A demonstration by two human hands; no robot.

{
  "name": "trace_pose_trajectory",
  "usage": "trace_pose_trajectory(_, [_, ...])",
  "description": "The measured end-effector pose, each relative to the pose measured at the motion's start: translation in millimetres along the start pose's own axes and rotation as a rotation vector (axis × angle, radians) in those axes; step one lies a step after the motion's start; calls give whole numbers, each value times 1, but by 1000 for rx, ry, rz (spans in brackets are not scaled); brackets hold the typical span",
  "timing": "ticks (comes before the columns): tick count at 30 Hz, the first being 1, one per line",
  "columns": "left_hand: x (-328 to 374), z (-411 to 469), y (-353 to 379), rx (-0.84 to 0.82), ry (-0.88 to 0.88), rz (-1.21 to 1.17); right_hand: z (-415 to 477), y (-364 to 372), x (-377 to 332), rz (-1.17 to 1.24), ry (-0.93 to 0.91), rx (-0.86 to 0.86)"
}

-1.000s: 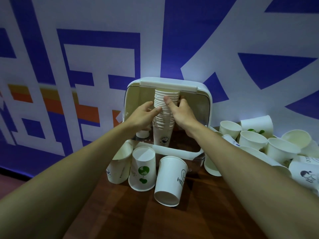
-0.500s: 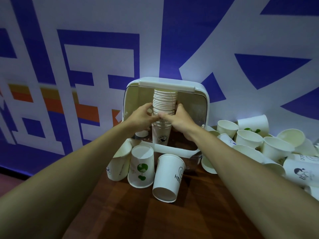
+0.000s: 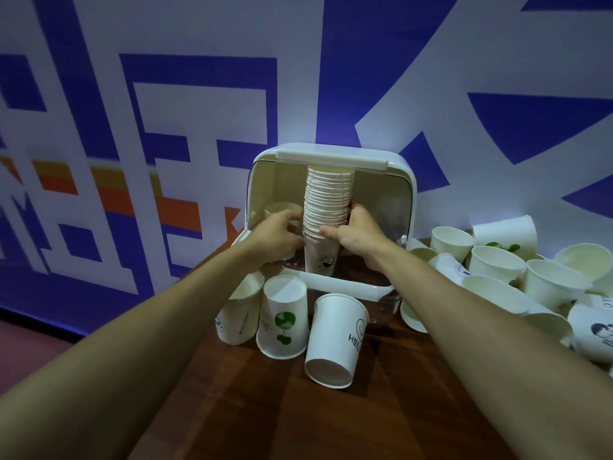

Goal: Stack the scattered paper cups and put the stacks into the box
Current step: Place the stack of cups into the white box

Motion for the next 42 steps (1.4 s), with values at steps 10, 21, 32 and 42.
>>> trace_pose_trajectory(10, [13,-2,-1,-51,89,-129,-18,-11,-7,61,11,-149])
trace_pose_trajectory(21, [29,-30,3,-83,221,-49,-61,-28,-23,51,-21,-310])
trace_pose_trajectory(32, [67,-51,32,-17,395,28,-105,-48,-38,37,-228,121])
trace_pose_trajectory(42, [128,-69,62,65,508,-49,-148,-89,-54,329,-329,185])
Point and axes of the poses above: each hand's wrist, its own z-axis towards the middle knuckle, its own y-axis out of the palm, x = y × z, the point moved 1 cm from there along z, towards the middle knuckle, and after that the axes turned 12 degrees about -x, right-handed, at the moved point
